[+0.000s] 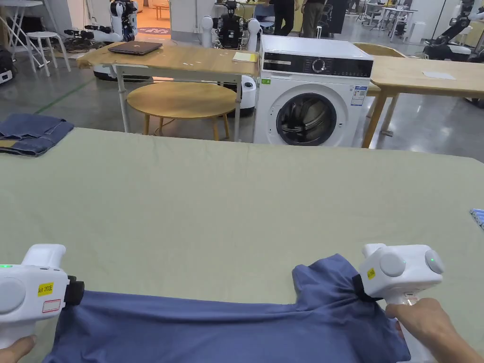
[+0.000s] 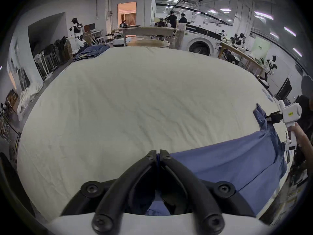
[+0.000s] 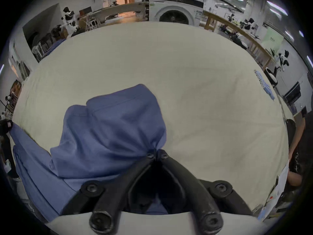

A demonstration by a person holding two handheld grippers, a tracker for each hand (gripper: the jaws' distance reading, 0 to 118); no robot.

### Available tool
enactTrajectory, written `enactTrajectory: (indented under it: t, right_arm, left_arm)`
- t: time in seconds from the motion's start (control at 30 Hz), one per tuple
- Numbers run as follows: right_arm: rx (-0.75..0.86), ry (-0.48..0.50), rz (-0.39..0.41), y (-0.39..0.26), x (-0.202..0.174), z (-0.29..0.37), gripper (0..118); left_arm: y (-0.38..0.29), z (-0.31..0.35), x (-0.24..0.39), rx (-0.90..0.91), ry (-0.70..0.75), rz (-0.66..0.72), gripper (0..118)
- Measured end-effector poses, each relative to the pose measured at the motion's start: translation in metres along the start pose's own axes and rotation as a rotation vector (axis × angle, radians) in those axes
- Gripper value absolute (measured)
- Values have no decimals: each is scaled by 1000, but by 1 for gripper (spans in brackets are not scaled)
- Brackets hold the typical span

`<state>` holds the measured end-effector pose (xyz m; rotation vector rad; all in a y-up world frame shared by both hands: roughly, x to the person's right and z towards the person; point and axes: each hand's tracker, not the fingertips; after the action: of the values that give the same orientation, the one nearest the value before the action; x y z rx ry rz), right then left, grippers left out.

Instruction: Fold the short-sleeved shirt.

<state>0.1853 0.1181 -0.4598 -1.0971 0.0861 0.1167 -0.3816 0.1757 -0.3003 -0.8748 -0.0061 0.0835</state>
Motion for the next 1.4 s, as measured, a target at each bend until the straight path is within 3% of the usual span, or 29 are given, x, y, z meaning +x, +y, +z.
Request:
enactTrajectory:
  t: [0.4, 0.73, 1.0, 1.4]
  right_arm:
    - [269, 9, -69, -58, 27, 143, 0]
    - [299, 17, -46, -162, 19, 220, 0]
    - [214, 34, -60, -228, 31, 216, 0]
    - [34, -11, -53, -280, 29, 152, 0]
  left_arm:
    - [-19, 57, -12, 91, -60, 45, 0]
    - [-70, 118, -15, 129, -88, 28, 0]
    - [-128, 130, -19, 80, -104, 40, 0]
    - [-191, 96, -21, -100, -81, 18, 0]
